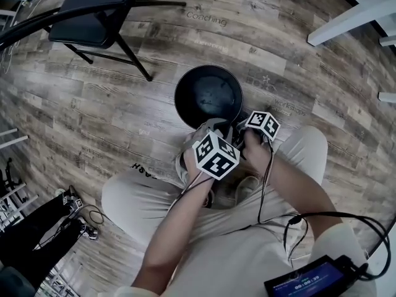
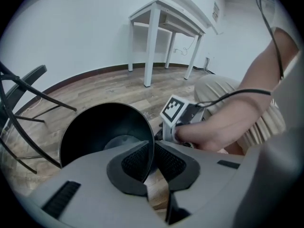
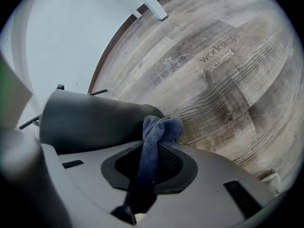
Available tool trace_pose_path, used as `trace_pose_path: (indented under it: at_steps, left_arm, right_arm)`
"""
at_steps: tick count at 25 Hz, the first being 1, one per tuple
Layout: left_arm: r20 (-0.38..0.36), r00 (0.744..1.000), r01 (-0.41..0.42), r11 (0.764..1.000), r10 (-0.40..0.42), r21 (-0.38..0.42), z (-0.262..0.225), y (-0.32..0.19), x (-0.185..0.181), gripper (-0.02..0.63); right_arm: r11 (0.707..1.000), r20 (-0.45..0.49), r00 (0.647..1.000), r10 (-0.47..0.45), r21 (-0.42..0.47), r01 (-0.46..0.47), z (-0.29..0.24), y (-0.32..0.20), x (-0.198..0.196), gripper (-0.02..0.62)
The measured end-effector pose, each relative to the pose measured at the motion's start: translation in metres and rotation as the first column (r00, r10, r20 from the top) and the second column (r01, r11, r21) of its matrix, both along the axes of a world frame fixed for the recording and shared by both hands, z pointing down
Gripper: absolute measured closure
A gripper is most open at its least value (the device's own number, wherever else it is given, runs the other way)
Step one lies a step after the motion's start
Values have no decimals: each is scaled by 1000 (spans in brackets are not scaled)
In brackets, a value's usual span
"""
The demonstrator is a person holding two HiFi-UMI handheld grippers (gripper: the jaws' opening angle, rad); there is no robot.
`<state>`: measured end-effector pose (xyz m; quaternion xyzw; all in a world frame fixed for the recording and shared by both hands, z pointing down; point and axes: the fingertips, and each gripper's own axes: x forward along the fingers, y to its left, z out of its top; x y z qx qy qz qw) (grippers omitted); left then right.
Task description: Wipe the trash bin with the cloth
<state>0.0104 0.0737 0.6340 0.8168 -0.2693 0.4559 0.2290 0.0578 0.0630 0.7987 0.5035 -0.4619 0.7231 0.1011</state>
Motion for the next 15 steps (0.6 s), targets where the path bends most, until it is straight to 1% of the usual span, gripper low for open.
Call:
trace_pose_path:
  at_steps: [4,7,9,11,14,15]
  left_arm:
    - [44,995,-88,995,90,-41,5,13,-4,524]
    - [102,983,-148,988,153,-55,16,24,-10,499]
    - [145,971,-183,981,191,-62,24,29,-13,499]
    - [190,958,-208,976,215,-55,32,31,-16,500]
    - [234,947,-217,976,219,-33,37,29,-21,507]
    - [246,945,-217,976,215,-22,38,27,-21,533]
  right_arm:
    - [994,71,996,-52,102,45,-60,-5,2,526]
    - [984,128,989,-77,169,55,-100,-2,1,526]
    - [981,163,984,-72,188,41,-118,2,0,526]
    - [976,176,981,-85,214,46,-131,6,-2,526]
    - [961,163,977,-137,261,91,-145,12,-8,526]
    - [957,159,976,-151,271,104,-148,14,-11,526]
